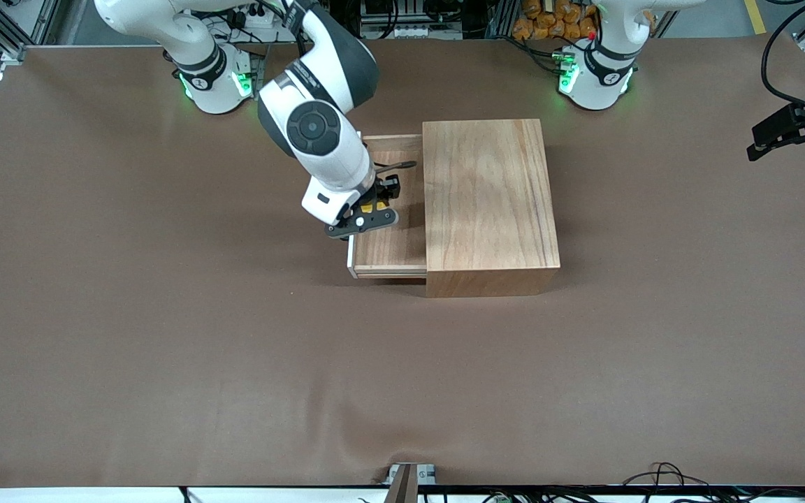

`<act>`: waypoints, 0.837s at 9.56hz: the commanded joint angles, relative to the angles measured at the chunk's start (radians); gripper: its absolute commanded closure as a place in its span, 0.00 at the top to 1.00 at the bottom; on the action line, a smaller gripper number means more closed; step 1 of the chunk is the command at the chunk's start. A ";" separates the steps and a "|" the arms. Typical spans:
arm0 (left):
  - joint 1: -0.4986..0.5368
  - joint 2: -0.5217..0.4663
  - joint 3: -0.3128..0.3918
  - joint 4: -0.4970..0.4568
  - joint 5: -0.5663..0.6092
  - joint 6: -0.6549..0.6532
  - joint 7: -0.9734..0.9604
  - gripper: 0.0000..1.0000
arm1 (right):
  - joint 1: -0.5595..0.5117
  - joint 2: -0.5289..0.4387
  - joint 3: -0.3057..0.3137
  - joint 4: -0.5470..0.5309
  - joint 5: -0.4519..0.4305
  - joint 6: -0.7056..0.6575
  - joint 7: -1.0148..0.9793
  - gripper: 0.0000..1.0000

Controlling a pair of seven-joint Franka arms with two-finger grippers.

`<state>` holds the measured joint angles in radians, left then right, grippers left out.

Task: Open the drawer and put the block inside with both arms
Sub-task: 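Carry the yellow cube with the right gripper over the open drawer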

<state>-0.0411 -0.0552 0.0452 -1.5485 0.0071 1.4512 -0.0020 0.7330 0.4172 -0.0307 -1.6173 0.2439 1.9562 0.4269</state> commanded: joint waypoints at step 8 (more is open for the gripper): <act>-0.006 -0.002 0.001 0.007 0.001 -0.011 -0.010 1.00 | 0.068 0.104 -0.014 0.020 0.067 0.052 0.097 0.12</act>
<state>-0.0414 -0.0551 0.0451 -1.5490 0.0071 1.4494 -0.0182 0.7769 0.5085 -0.0309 -1.6169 0.2859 2.0032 0.4705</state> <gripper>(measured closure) 0.000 0.436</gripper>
